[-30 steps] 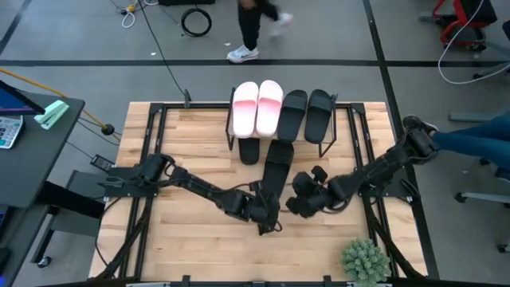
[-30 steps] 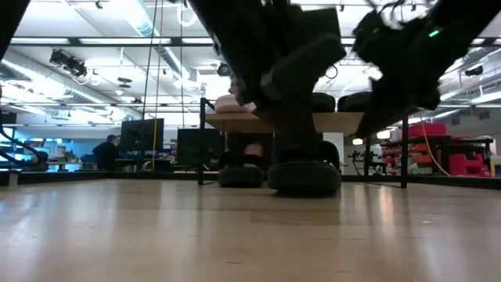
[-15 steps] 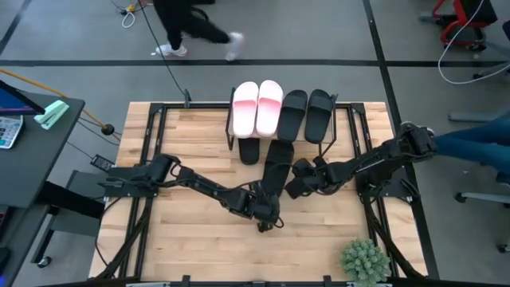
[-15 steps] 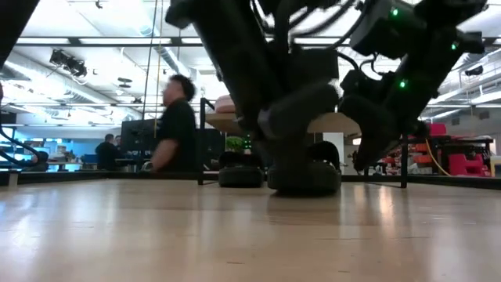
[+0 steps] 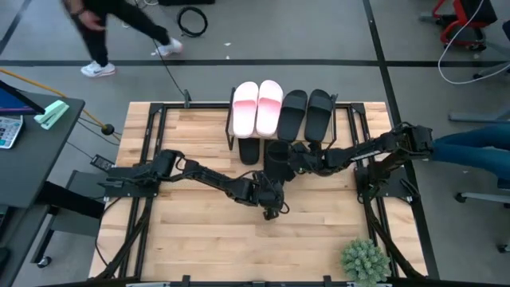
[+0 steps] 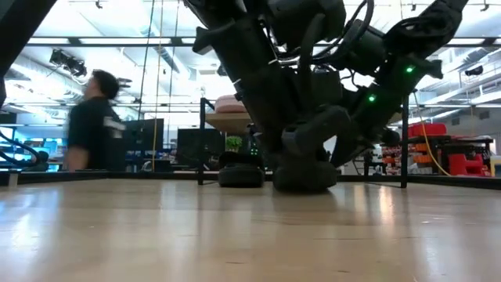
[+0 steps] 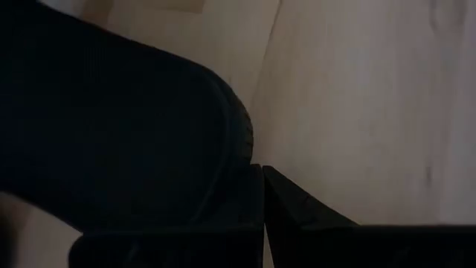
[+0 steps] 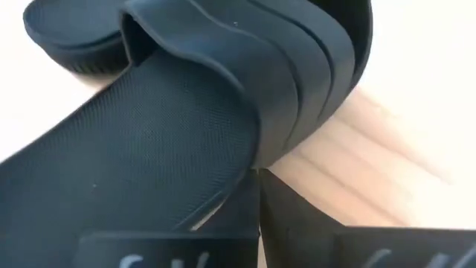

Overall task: Pick and place slides into the shelf
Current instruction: Put the black slide under the shelf

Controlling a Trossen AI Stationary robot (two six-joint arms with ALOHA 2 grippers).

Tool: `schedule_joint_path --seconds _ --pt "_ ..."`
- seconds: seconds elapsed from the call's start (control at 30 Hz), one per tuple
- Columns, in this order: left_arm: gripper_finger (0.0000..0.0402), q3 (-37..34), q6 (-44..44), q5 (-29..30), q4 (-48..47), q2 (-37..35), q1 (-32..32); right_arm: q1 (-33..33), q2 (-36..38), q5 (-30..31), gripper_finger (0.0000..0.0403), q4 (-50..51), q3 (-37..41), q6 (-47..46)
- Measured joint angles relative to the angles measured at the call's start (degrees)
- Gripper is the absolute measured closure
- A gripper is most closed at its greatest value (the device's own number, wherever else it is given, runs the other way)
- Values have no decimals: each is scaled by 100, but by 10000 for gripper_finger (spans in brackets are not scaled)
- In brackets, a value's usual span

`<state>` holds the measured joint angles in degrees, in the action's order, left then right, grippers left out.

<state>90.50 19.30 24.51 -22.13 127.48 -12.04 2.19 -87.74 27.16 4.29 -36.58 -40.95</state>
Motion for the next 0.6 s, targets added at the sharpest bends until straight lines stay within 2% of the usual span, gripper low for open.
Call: schedule_joint_path --seconds 0.13,0.37,0.6 --pt "395 0 -93 -26 117 0 224 287 0 -122 403 -246 0 369" --pt "397 0 -14 -31 127 0 678 584 0 -800 403 -606 0 1166" --pt "398 0 149 -82 132 -7 931 731 0 -765 403 -702 0 1240"
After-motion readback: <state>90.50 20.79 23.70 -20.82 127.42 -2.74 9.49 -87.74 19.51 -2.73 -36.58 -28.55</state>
